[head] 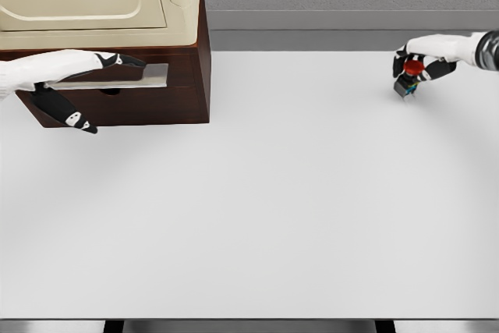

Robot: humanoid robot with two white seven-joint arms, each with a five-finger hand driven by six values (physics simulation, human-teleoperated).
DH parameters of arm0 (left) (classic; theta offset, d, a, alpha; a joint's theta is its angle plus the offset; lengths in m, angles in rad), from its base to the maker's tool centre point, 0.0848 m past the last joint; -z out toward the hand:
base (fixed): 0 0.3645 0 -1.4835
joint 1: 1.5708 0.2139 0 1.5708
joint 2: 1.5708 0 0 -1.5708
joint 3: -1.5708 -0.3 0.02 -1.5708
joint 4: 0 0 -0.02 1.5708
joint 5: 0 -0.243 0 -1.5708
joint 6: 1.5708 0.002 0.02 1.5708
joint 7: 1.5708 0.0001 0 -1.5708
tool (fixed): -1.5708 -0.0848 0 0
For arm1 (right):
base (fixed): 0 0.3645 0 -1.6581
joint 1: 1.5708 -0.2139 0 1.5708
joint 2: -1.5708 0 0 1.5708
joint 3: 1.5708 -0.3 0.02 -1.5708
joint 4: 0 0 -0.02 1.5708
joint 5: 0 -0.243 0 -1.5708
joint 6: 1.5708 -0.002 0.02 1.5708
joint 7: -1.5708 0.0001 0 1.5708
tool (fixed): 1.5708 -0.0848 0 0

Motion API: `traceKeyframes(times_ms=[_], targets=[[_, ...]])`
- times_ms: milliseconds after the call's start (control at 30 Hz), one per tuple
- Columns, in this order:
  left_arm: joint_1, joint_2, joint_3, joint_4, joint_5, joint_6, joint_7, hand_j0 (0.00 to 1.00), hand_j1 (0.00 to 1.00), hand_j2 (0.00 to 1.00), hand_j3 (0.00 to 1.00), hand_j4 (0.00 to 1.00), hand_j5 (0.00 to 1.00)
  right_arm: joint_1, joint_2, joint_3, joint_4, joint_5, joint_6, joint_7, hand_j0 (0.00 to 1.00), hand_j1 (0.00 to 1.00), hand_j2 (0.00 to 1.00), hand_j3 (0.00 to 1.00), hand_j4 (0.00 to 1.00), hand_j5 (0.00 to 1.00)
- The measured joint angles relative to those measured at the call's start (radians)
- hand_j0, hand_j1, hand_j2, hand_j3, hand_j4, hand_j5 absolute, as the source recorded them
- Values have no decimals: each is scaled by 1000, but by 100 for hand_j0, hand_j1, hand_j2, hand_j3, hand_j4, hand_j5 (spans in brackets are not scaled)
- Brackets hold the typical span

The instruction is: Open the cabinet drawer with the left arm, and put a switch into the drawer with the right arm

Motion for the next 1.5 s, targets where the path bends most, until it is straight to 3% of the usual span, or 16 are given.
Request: traceKeyframes(times_ms=[200,367,667,1133,1500], targets=[[17,-15,-2,0,2,2,0,100,100,100,100,100,100,-21,-1,0,-11,-2,-55,0,45,45,45,45,45,45],[18,-17,-4,5,3,21,0,100,100,100,100,100,100,-18,-7,3,-82,-3,-64,0,44,44,44,44,44,44],[18,-19,-5,15,5,59,0,100,100,100,100,100,100,-12,-19,56,-255,-8,-66,0,43,43,43,43,43,43],[21,-45,-5,31,6,82,0,100,100,100,100,100,100,40,-125,102,-634,-83,-67,1,43,43,43,43,43,43],[20,-47,-3,35,18,96,0,100,100,100,100,100,100,43,-153,145,-796,-185,-67,1,43,43,43,43,43,43]])
